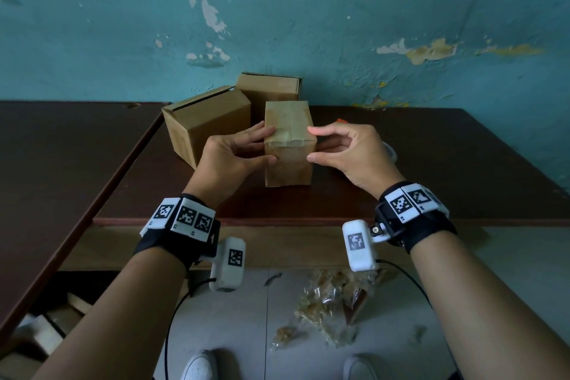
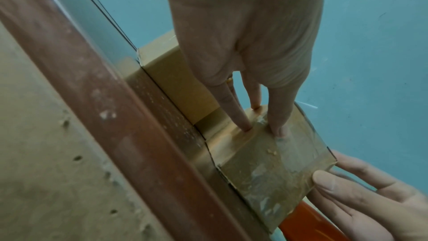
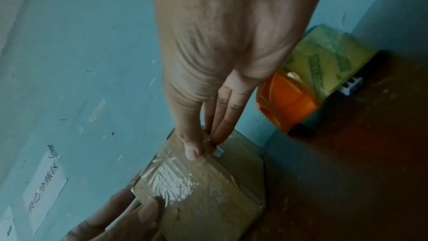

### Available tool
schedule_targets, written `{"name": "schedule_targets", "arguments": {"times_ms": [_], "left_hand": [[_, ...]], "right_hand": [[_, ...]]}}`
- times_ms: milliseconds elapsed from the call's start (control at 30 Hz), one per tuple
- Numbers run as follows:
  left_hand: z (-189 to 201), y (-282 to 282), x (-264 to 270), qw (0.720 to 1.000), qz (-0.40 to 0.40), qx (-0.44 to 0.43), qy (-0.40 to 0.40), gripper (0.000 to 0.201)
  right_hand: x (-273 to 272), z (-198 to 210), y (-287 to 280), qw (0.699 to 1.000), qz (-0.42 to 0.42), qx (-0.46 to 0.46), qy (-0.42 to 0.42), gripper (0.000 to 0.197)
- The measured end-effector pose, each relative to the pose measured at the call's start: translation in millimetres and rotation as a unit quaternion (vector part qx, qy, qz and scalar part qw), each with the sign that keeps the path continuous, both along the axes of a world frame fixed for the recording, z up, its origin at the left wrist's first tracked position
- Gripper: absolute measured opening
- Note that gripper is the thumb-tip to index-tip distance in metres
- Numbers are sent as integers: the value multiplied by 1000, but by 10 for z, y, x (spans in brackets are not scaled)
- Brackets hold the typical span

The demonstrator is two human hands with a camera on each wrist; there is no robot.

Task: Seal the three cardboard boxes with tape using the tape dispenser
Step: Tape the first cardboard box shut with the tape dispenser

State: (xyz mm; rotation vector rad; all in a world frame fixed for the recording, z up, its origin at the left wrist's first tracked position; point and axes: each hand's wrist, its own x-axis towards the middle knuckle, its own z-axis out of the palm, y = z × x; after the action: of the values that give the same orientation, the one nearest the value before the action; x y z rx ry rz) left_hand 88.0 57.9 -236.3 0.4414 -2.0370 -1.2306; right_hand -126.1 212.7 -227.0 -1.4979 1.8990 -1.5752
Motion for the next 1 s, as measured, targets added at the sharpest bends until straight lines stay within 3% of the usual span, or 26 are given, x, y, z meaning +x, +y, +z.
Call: {"name": "schedule_targets", "arguments": {"times_ms": [333,1000], "left_hand": [[-8,-12,-32,997,-12,71,41,38],[-26,-13,-32,999,0,41,32,38]], "right_hand": [[39,37,38,998,-31,-3,56,38],[-27,12,24,999,-11,-15,31,32]]}}
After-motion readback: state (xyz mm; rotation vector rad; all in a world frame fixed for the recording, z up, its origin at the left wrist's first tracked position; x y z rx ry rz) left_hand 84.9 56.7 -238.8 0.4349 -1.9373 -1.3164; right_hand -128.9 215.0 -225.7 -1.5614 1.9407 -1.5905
